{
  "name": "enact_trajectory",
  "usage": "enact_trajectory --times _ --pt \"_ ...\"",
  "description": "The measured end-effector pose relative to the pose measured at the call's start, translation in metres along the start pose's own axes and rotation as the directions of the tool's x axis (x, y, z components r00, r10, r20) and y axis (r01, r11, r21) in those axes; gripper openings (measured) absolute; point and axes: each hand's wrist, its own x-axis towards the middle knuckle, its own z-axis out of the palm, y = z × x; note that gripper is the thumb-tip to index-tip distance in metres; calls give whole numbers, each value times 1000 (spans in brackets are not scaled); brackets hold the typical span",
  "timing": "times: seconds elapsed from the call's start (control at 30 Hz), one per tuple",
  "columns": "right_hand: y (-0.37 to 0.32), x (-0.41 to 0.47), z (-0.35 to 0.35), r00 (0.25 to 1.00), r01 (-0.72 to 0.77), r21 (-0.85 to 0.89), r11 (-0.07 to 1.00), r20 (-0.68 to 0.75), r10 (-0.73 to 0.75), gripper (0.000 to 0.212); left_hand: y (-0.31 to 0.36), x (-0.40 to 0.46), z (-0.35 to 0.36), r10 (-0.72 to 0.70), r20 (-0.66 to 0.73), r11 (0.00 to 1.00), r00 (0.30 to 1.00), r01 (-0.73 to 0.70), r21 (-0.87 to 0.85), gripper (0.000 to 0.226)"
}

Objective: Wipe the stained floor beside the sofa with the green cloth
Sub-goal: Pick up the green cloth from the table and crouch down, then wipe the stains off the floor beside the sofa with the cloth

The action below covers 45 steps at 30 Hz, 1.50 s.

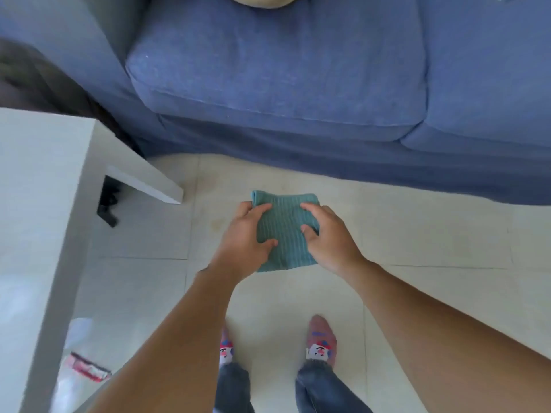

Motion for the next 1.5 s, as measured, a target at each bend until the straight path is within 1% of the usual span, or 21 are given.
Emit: enact_trajectory --times 0.13,0.33,0.43,0.53,0.6,0.63,0.67,0.7,0.73,0.77,0.8,0.83,0.87,0.93,0.97,1.0,1.07,1.13,1.27,1.43,1.5 --pt "98 37 -6 994 -69 -12 998 -83 68 45 -8 64 91 63 98 998 993 -60 -35 72" --pt "257 126 14 980 -118 -34 992 -165 111 46 -60 180 234 140 217 990 966 -142 -5 75" --pt "322 173 26 969 -121 -16 993 -218 115 48 -80 238 286 177 227 981 958 -190 33 77" --pt "367 210 39 950 -129 7 992 -287 126 51 -93 283 321 205 230 967 951 -233 103 79" --pt "379 226 42 946 -131 42 991 -293 137 54 -92 300 327 189 237 961 953 -229 155 79" --pt "383 234 42 948 -134 28 991 -286 137 54 -92 304 327 166 237 961 957 -211 180 78" --pt "385 237 43 948 -154 -22 988 -284 142 54 -95 302 325 148 240 957 959 -200 211 75" --pt "384 237 42 934 -193 -99 976 -323 152 51 -100 298 319 156 211 945 965 -208 251 70" --pt "382 235 42 903 -241 -189 952 -402 149 49 -105 294 311 183 152 927 971 -222 302 64" --pt "378 233 44 874 -269 -279 922 -474 112 48 -111 288 300 214 90 905 973 -233 357 59" --pt "372 230 48 862 -250 -345 905 -505 46 51 -119 281 287 247 52 874 968 -246 419 58" --pt "368 230 53 880 -192 -386 902 -475 -16 56 -127 276 275 272 57 829 961 -264 494 62" --pt "366 233 60 915 -115 -426 897 -398 -72 61 -135 274 265 271 99 775 958 -278 567 72" --pt "365 246 75 967 2 -508 861 -220 -132 67 -150 275 249 198 241 677 950 -310 668 106" --pt "366 253 82 974 18 -543 839 -181 -138 68 -156 276 246 148 312 626 939 -333 705 124" --pt "369 259 87 971 16 -566 824 -187 -147 69 -161 278 245 108 366 570 924 -360 739 140" --pt "371 268 93 956 -5 -593 805 -240 -171 72 -165 280 246 55 421 480 905 -394 784 157" --pt "370 269 94 947 -17 -603 798 -267 -181 75 -161 282 247 14 442 446 897 -401 800 164" --pt "369 269 96 941 -30 -599 801 -288 -180 76 -159 283 248 -52 463 387 885 -409 826 169" --pt "376 272 97 933 -15 -605 796 -294 -205 75 -165 286 251 -69 474 393 878 -413 821 171" --pt "374 271 95 937 -22 -602 798 -290 -193 75 -163 284 250 -61 477 391 877 -419 820 170"
